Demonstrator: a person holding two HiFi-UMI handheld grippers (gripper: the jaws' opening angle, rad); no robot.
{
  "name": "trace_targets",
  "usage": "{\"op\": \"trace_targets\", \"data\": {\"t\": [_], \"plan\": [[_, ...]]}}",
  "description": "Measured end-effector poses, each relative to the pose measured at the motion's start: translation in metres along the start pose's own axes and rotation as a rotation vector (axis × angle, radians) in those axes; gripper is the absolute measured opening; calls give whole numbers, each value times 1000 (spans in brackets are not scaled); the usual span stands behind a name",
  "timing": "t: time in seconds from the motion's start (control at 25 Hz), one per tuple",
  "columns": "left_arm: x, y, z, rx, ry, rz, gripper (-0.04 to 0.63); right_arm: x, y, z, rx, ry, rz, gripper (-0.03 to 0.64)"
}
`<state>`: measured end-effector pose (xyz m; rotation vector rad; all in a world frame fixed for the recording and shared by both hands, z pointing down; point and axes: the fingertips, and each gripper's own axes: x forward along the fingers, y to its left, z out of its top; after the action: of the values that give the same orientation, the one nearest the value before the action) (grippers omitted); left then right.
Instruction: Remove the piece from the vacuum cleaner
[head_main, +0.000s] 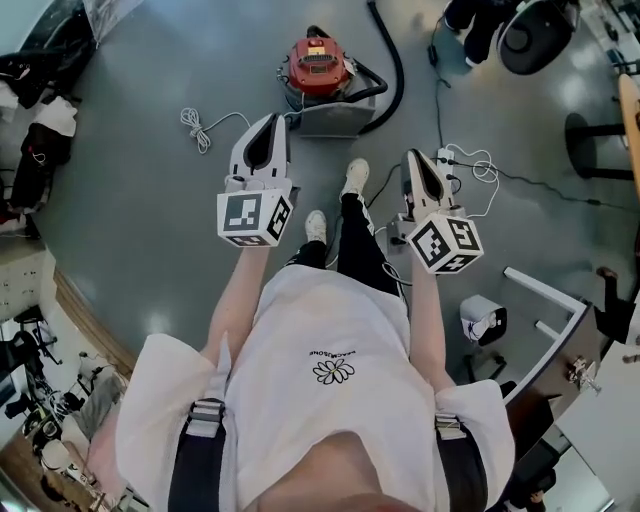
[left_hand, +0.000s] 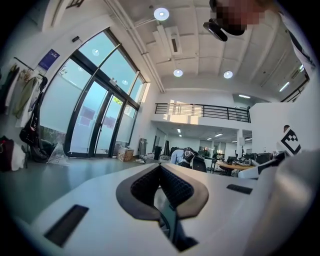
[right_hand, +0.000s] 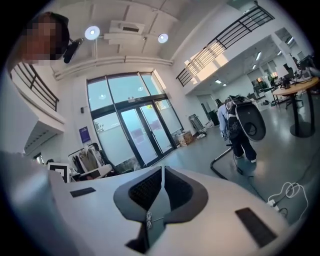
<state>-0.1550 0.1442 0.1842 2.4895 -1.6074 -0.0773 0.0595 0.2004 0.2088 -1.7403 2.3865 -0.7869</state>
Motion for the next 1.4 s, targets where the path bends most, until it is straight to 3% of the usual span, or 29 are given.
{"op": "trace_targets", "data": {"t": [0.16, 0.4, 0.64, 0.72, 0.8, 0.88, 1.04, 1.2, 1.4], "plan": [[39, 8, -3, 8, 9, 13, 6, 36, -18, 12, -24, -1, 15, 14], [117, 18, -4, 25, 15, 47, 6, 102, -50, 51, -81, -31, 123, 14], [197, 31, 4, 104, 47, 78, 6, 172, -77, 91, -154, 20, 270, 14], [220, 33, -14, 178, 144, 40, 6, 195, -83, 87, -127, 85, 321, 15], [247, 38, -49, 277, 298, -36, 6, 223, -89, 76, -74, 171, 344, 184], [269, 46, -96, 348, 462, -129, 6, 249, -98, 54, -93, 252, 330, 210], [311, 68, -208, 453, 788, -316, 6, 294, -132, -16, -278, 443, 311, 229], [334, 99, -340, 586, 1121, -473, 6, 321, -178, -117, -496, 684, 328, 229], [353, 144, -456, 696, 1285, -520, 6, 341, -230, -247, -751, 931, 406, 229]]}}
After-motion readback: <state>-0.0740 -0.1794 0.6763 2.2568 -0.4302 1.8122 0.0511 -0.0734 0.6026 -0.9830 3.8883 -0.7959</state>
